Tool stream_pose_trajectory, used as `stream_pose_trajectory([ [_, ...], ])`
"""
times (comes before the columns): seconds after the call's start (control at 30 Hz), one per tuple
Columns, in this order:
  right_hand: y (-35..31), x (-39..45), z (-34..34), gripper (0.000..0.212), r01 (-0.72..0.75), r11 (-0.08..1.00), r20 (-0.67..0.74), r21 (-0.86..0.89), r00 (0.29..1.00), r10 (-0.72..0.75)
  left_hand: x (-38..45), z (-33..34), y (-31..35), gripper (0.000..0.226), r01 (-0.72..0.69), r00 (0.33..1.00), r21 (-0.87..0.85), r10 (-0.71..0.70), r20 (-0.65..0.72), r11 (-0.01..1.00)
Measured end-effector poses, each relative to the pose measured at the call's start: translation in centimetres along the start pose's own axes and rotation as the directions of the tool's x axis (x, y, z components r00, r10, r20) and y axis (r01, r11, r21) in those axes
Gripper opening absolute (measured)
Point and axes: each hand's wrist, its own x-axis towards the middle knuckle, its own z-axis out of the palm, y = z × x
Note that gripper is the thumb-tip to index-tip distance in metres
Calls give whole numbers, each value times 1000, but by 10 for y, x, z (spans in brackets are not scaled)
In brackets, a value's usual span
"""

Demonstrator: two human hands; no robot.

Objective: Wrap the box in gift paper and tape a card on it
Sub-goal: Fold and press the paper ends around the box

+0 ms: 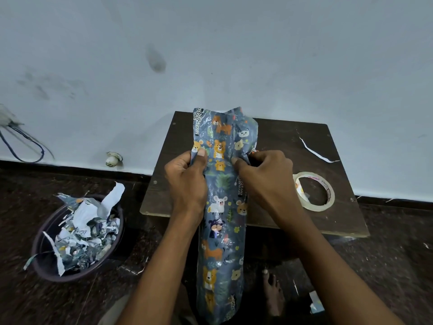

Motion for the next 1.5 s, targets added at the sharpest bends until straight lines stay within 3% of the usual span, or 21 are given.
stream_pose_trajectory([
  [0.17,2,3,1,56,-7,999,-26,-48,1000,5,-2,3,0,59,-26,999,66,23,47,998],
  [0.33,4,14,-2,65,-104,995,-18,7,994,105,-6,7,2,58,-17,997,66,13,72,998],
  [0.63,1,11,6,52,-33,999,-52,-1,998,33,-8,9,3,52,49,998,-1,-48,44,999],
  [0.77,5,16,2,32,-162,970,82,180,985,149,-4,3,4,37,150,987,15,-150,58,989],
  [0.83,9,17,3,35,-196,954,118,228,978,173,-3,2,6,23,217,972,32,-219,83,976],
  [1.03,11,19,6,40,-30,996,-24,80,999,32,-8,2,12,14,336,927,18,-334,172,942],
  [1.2,11,20,7,41,0,1000,-30,20,1000,0,-10,1,15,8,385,903,22,-381,200,923],
  [1.37,12,22,0,19,-118,957,57,264,993,107,-10,0,16,6,380,899,46,-380,216,924],
  [1.5,12,24,1,26,-107,951,-55,290,990,128,-11,4,16,6,364,902,72,-371,221,929],
])
